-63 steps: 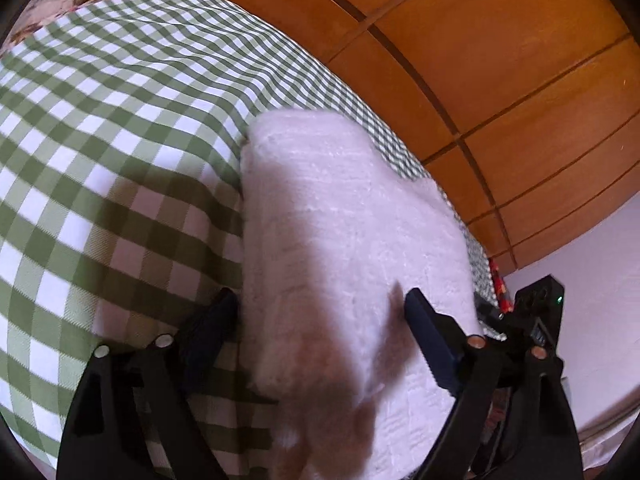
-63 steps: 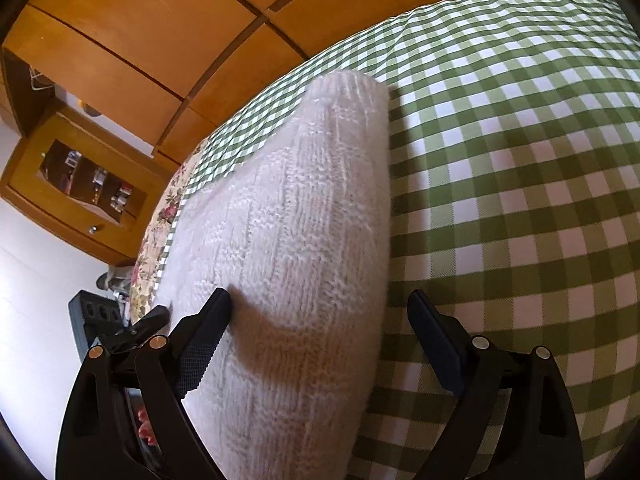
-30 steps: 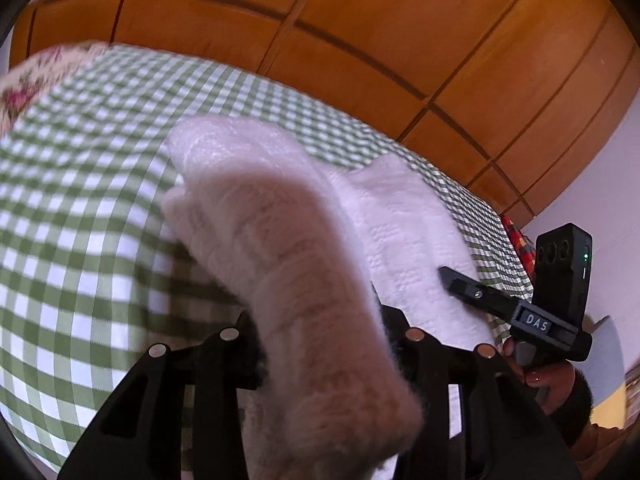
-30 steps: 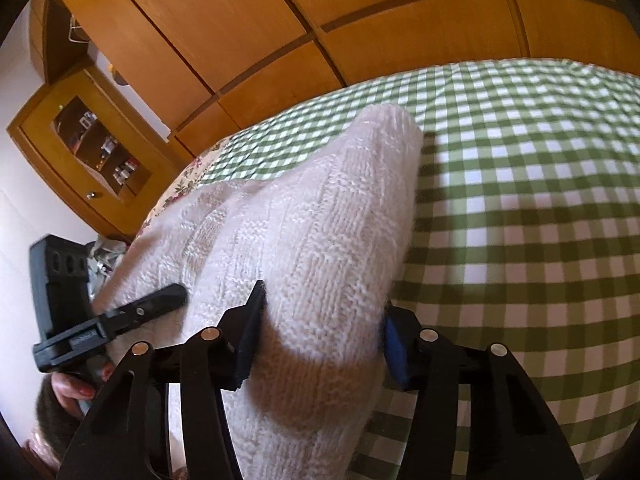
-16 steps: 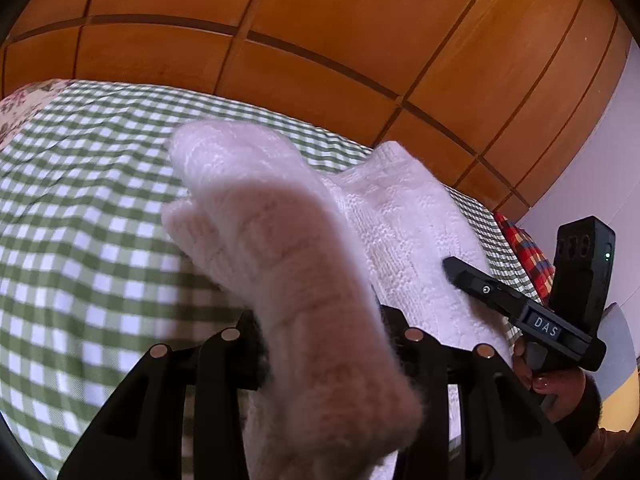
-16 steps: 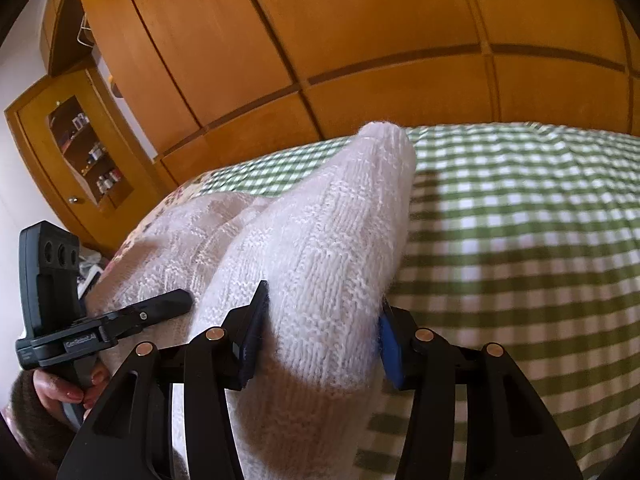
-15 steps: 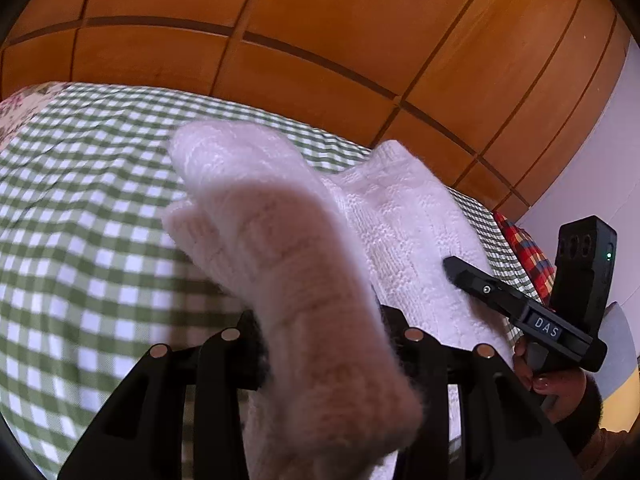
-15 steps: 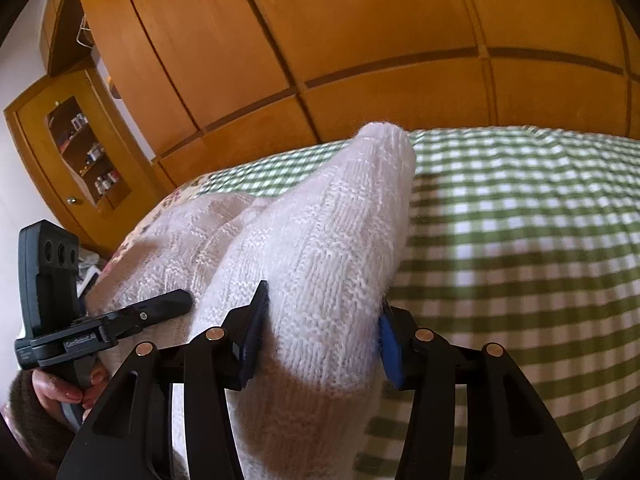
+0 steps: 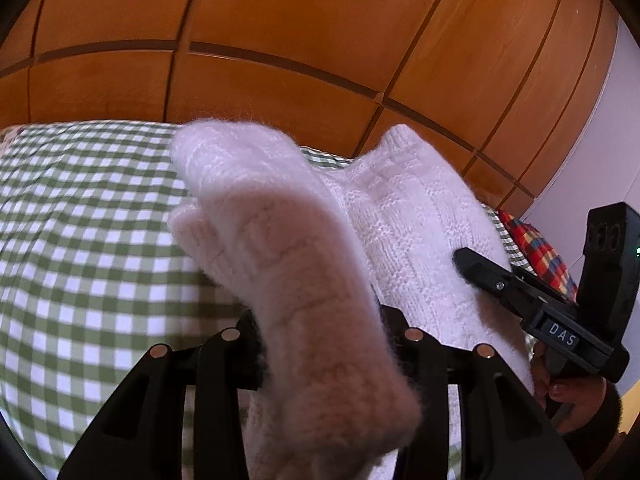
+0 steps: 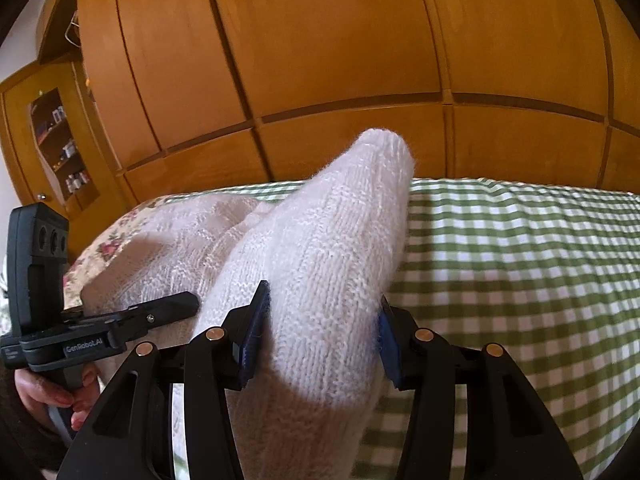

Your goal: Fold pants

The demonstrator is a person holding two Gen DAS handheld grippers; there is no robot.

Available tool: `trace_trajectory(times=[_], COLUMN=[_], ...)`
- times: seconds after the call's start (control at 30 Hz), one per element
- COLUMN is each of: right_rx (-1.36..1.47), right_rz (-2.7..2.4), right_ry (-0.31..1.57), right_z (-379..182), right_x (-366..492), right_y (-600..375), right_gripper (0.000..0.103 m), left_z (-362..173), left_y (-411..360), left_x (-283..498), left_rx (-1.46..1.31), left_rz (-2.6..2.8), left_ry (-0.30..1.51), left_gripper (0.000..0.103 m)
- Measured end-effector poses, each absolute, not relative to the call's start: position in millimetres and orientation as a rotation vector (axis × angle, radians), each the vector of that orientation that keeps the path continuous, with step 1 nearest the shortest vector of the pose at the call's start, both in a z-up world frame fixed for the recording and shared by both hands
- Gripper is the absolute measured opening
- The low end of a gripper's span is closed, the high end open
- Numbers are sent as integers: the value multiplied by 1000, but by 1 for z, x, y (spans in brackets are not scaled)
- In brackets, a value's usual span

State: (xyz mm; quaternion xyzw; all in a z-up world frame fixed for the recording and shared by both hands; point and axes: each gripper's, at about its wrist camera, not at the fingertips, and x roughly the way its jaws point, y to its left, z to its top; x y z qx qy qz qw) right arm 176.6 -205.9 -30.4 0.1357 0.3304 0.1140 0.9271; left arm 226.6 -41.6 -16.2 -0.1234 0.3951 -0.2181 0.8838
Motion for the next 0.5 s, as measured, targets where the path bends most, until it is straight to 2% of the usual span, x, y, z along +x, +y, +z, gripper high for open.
trace_trajectory(times=[0.23,0.5], right_rx=[270,284], right_rz=[191,178], right_ry=[689,701], right_z=[-59,-86], right_x=[202,204], right_y=[-224,-228], right_gripper=[48,51], left_z=[-39,-71], left_y=[-58,-43], left_x=[258,269], left_rx=[-241,-285], left_rz=[-414,-380], left_ry=[824,843], left_gripper=[39,43])
